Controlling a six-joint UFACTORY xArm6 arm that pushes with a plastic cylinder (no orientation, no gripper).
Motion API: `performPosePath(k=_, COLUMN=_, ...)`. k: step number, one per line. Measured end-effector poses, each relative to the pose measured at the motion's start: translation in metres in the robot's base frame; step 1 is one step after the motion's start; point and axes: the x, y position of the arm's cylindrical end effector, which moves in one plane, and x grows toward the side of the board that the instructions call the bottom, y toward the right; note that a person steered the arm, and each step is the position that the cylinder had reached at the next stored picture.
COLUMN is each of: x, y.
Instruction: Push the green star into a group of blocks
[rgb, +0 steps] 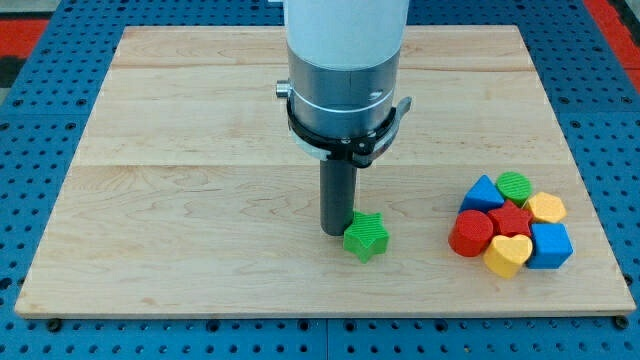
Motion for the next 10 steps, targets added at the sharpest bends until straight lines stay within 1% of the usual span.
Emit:
performPosePath(k=2, x=0.027, y=-0.026)
performPosePath(k=3, x=0.036, y=-0.02)
performPosePath(k=5, x=0.027, y=0.013)
performPosePath(k=7, x=0.015, y=0.013)
performPosePath(k=9, x=0.015, y=0.008)
performPosePath(k=10, x=0.023, y=0.0)
